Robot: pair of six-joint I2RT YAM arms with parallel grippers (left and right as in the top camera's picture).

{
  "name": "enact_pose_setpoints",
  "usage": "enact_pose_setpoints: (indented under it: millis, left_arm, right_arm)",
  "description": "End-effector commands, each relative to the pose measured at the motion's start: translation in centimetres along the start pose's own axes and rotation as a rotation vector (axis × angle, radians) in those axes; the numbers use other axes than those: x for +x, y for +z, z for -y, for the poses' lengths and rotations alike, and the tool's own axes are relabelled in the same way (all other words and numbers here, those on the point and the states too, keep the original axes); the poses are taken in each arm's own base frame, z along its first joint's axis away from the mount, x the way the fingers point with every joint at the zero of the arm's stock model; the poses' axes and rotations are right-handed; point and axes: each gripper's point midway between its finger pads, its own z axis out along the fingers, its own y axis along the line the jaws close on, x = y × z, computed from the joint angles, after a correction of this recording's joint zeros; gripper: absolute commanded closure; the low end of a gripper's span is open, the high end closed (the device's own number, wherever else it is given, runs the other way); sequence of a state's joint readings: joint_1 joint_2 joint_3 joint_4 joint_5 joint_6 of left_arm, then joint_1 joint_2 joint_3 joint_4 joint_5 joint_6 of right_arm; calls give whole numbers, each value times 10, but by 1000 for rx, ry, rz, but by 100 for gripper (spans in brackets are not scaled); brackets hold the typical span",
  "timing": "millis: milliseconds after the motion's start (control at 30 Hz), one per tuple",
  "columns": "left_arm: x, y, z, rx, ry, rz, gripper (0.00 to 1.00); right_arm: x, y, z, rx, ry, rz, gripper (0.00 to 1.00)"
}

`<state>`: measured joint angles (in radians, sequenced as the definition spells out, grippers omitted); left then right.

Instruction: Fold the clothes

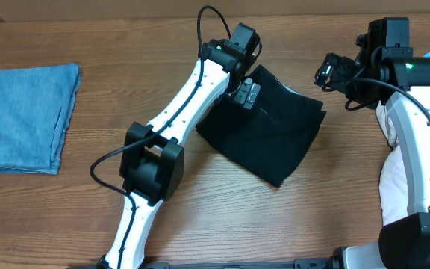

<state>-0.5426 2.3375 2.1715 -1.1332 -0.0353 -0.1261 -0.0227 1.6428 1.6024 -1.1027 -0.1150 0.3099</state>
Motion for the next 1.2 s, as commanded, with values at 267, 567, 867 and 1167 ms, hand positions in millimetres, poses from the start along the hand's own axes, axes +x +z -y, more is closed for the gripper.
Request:
enact_pose_setpoints:
  millis: [267,567,867,1167]
  left_arm:
    - [76,101,5,82,48,-343,37]
    - [30,55,-18,65,-50,-235,96]
    - [3,-20,-111,-147,-209,-132,96]
    - [25,-77,-215,-203,-379,-102,96]
  right_arm:
    - [-1,-1,1,7,-4,7,0]
    - [-1,-1,1,7,-4,7,0]
    - [-1,-1,1,7,-4,7,0]
    - [-1,-1,1,7,-4,7,0]
